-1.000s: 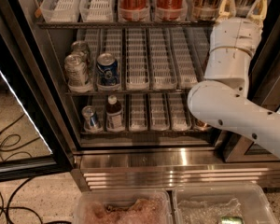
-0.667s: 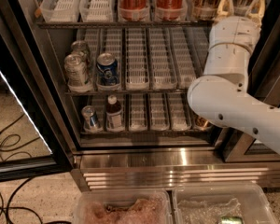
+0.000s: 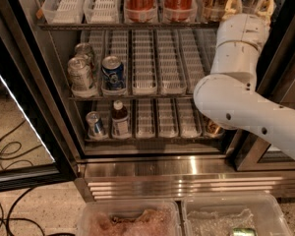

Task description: Pick redbull can from top shelf of fridge

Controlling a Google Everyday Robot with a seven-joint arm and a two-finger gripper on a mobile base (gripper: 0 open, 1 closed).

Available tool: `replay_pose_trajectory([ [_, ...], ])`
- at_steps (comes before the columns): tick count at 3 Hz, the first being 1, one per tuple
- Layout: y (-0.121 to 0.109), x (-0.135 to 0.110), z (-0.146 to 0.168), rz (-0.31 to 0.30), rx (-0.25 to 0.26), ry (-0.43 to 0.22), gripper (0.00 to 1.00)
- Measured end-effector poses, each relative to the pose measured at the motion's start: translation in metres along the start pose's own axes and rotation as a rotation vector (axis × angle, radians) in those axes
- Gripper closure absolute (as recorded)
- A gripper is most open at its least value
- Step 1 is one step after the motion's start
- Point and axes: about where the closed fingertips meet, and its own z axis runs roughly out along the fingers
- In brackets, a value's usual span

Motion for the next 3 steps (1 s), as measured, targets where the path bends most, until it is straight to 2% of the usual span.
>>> replay_pose_trajectory([
  [1, -0.0018, 0.0025, 0.0056, 0.010, 0.054, -0.005, 0.51],
  [2, -0.0020, 0.0024, 0.0058, 0.010, 0.056, -0.006, 0.45],
  [3, -0.0020, 0.0024, 0.0058, 0.010, 0.056, -0.006, 0.49],
])
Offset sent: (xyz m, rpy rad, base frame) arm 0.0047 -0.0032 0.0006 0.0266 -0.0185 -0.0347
